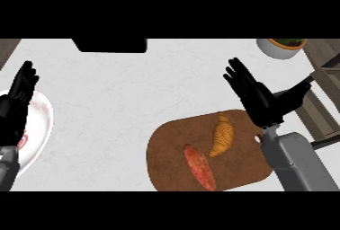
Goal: Pick the sweet potato from the cutting board and place it in the tiered basket
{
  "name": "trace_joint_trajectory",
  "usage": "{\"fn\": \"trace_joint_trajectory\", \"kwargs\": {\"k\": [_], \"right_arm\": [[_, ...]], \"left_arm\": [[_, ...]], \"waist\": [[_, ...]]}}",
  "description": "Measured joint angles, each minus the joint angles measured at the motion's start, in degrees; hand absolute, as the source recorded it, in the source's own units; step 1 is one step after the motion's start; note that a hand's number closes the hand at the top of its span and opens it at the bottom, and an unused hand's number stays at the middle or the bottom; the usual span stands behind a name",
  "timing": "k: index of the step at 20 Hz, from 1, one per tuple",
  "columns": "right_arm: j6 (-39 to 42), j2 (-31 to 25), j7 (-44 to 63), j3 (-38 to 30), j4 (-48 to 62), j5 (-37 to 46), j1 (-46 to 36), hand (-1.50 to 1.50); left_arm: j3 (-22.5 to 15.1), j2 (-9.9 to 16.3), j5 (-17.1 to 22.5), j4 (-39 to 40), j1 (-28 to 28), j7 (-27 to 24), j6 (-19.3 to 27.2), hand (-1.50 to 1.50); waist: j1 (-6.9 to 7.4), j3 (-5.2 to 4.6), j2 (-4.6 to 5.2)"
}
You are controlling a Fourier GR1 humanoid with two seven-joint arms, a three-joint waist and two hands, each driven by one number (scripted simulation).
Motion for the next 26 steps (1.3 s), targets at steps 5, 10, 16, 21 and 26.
{"fn": "trace_joint_trajectory", "kwargs": {"k": [5,10,16,21,26], "right_arm": [[-2.6,0.2,2.5,1.7,-7.4,1.8,5.1,1.5],[-12.6,-3.7,4.1,-0.7,-6.2,9.4,11.6,-1.5],[-23.7,-8.1,11.6,2.1,-19.5,19.1,23.6,-1.5],[-19.2,-18.1,23.9,5.4,-31.2,23.0,25.4,-1.5],[-8.8,-27.7,36.8,8.1,-38.0,22.3,20.9,-1.5]], "left_arm": [[-1.1,-1.9,-2.4,2.6,-0.5,-0.2,0.7,0.0],[-1.7,-2.8,-3.3,3.6,1.7,0.8,1.0,0.0],[-3.5,-4.8,-4.6,4.4,2.2,1.4,1.0,0.0],[-3.7,-5.4,-4.8,5.6,1.8,0.9,0.3,0.0],[-4.1,-5.6,-5.3,5.5,0.4,1.6,-0.2,0.0]], "waist": [[0.32,1.91,-0.1],[-2.06,2.27,-0.32],[-1.09,2.51,-0.39],[-0.14,2.45,-0.37],[1.04,2.44,-0.16]]}}
